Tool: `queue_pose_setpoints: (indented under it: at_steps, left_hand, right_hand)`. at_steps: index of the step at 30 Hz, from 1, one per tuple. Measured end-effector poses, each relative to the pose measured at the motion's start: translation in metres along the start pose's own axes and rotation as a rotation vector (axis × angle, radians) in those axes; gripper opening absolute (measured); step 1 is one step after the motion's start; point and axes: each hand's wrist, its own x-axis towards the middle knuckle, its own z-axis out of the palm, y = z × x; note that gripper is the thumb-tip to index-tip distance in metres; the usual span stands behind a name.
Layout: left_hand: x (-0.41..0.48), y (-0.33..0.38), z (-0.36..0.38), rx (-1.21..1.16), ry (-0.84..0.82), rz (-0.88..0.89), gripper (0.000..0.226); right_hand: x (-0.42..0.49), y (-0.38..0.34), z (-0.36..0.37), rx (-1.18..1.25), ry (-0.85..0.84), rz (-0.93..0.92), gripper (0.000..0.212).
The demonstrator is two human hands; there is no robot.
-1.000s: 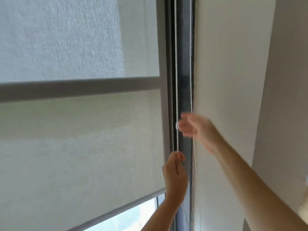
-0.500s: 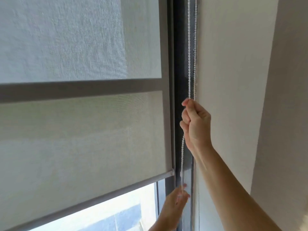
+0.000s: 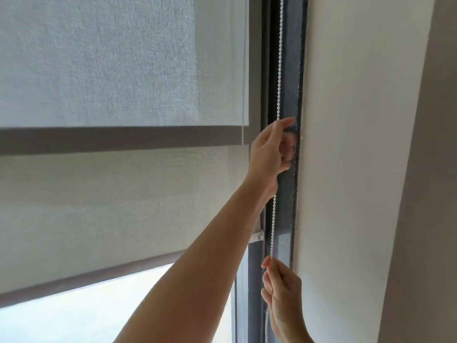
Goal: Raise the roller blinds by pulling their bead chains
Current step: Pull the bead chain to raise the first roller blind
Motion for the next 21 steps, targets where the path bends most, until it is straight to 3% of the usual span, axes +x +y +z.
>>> queue_pose_setpoints:
  at_steps: [3, 6, 8, 10, 12, 15, 18, 21]
  left_hand:
    - [-0.018, -0.009, -0.001, -0.091, 0.139, 0.038, 0.029]
    - [-0.038, -0.021, -0.004, -0.110, 0.163, 0.056, 0.035]
    - [-0.052, -0.031, -0.009, -0.088, 0.190, 0.014, 0.038]
    - [-0.068, -0.048, -0.016, -0.065, 0.229, -0.017, 0.039]
    - [-0.085, -0.069, -0.025, -0.040, 0.248, -0.072, 0.044]
    - [-0.114, -0.100, -0.035, 0.014, 0.251, -0.185, 0.051]
    - [-0.142, -0.128, -0.038, 0.063, 0.264, -0.280, 0.047]
    - [-0.164, -0.152, -0.038, 0.075, 0.246, -0.312, 0.043]
  right_hand:
    - [0.001, 0.011, -0.007, -0.003, -0.049, 0.047, 0.020]
    - [0.017, -0.004, -0.016, -0.314, -0.214, 0.123, 0.018]
    - [0.042, -0.038, -0.021, -0.649, -0.386, 0.136, 0.031]
    - [0.076, -0.093, -0.016, -0.771, -0.441, 0.022, 0.053]
    - [0.101, -0.157, 0.005, -0.666, -0.417, -0.158, 0.054]
    - [0.113, -0.232, 0.057, -0.215, -0.488, -0.264, 0.032]
    - [0.114, -0.261, 0.102, -0.092, -0.395, -0.373, 0.029]
    - [0.114, -0.256, 0.125, -0.304, -0.047, -0.600, 0.029]
